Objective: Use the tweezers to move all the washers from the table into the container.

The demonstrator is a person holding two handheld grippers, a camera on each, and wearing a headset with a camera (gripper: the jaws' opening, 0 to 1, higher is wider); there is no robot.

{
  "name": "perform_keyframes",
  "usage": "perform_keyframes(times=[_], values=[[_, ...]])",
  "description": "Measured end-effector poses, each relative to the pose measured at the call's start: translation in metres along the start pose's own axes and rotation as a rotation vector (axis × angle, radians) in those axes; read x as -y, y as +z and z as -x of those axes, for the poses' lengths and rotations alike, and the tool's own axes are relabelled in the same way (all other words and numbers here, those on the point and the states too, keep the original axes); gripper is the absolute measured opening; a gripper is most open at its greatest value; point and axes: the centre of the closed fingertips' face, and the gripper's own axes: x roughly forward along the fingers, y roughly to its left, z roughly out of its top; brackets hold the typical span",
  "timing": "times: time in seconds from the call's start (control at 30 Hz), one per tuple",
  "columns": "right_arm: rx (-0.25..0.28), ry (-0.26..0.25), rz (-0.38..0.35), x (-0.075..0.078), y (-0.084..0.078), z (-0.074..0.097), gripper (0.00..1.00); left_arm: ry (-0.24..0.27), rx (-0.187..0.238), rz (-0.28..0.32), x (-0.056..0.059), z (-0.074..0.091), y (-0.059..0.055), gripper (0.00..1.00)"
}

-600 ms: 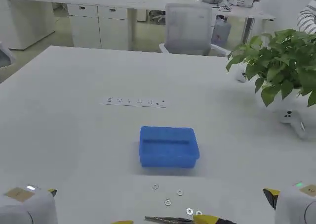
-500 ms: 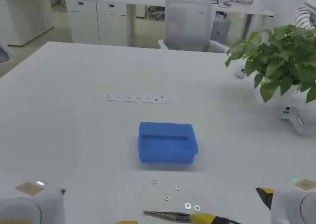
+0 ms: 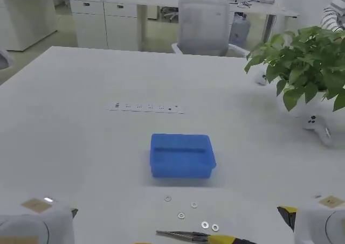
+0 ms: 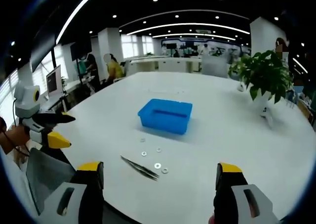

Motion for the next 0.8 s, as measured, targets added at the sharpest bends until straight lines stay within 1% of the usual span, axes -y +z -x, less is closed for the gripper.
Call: perform_keyframes(times=[0.33, 0.57, 0.73, 0.8], values=[[-0.006, -0.003, 0.004, 0.0010, -0.0009, -0.0003, 0.93, 0.004, -0.002, -0.002, -0.0014, -0.0006, -0.0005, 0.93], [-0.020, -0.002, 0.005, 0.0018, -0.0055, -0.0019, 0.93, 0.005, -0.008, 0.003, -0.0020, -0.0027, -0.0030, 0.93], [-0.026, -0.006, 0.008, 0.0036, -0.0068, -0.0037, 0.91, 0.000, -0.002, -0.011, -0.0005, -0.0056, -0.0020, 0.90], [-0.030, -0.007, 0.010, 0.0042, -0.0069, -0.0047, 0.91, -0.004, -0.006, -0.017, 0.0000, -0.0080, -0.0016, 0.89]])
